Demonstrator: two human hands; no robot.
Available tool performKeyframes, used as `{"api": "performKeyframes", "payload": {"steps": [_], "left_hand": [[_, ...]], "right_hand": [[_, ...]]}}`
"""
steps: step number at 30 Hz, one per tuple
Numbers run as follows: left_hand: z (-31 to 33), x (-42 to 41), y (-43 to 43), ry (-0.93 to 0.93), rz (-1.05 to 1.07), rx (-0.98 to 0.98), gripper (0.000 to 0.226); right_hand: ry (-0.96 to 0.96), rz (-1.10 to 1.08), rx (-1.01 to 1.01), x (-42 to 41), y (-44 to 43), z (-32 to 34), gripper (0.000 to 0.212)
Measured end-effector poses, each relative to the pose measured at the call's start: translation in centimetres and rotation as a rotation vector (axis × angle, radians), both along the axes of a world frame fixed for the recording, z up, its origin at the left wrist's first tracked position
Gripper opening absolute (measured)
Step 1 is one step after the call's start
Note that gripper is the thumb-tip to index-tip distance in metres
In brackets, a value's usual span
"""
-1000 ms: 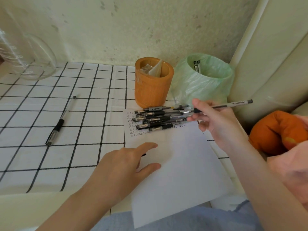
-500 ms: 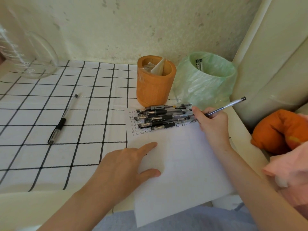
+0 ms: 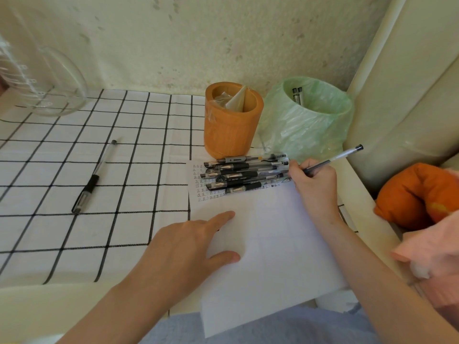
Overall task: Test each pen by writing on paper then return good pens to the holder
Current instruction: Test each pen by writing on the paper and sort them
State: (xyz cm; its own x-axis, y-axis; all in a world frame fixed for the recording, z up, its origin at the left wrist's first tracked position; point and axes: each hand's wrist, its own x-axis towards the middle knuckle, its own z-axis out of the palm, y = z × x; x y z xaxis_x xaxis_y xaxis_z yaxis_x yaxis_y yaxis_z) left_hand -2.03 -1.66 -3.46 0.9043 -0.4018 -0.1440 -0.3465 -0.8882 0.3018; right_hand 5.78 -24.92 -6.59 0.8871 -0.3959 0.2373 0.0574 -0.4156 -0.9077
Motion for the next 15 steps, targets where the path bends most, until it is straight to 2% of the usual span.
{"api": "performKeyframes", "payload": {"steps": [15], "left_hand": [[0.16,-0.06,-0.02,-0.007,-0.008,0.008,0.066]], "right_hand": [[-0.022,0.002,-0.027,0.22,-0.09,-0.26,0.042]]}}
